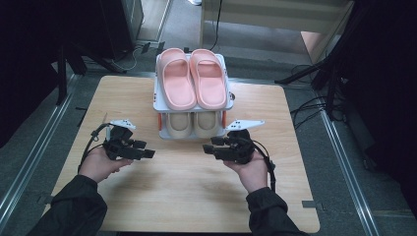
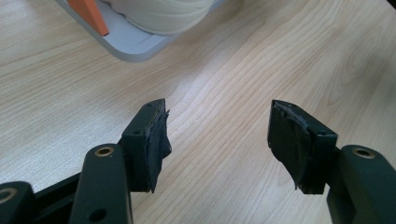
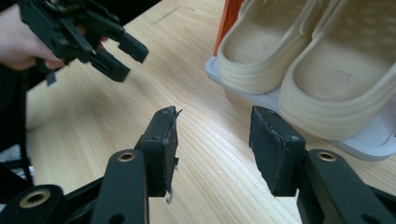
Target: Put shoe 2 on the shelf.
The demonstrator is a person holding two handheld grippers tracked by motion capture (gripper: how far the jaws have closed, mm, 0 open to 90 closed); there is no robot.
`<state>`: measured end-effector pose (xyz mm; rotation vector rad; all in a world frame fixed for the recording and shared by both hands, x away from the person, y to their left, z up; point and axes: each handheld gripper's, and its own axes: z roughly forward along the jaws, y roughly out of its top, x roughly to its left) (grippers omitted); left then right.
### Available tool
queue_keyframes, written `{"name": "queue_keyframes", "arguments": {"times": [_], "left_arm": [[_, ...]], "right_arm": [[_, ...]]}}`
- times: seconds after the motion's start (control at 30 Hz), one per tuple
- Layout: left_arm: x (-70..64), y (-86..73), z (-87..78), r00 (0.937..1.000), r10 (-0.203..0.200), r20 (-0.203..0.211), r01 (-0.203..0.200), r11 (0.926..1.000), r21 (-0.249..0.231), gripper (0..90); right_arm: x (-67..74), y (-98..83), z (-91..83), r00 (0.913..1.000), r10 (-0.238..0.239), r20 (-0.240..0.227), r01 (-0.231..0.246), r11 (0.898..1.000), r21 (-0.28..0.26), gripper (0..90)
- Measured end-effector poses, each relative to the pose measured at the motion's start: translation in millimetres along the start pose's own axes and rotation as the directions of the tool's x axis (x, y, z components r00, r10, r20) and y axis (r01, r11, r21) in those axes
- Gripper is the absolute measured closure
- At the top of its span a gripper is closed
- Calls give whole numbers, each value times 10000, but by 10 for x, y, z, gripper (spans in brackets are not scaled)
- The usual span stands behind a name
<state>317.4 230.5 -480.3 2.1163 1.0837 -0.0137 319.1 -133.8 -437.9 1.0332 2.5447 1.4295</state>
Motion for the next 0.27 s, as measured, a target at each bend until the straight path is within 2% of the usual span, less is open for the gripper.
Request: {"name": "queue_keyframes", "arguments": {"times": [0.07,0.17,0.27], "left_arm": [[-19,-13,13,9999,117,-26,-117,9999,-9,374],[-44,-31,31,9997,241,-55,-241,9997,30,359],[-67,-56,89,9993,330,163,-332,9994,99,311]], "right_arm": [[-19,-69,28,9999,-161,-23,161,9999,-17,494],[-50,-179,79,9996,-119,-252,122,9999,89,465],[-82,-268,137,9989,-171,-442,184,9994,296,385]]}}
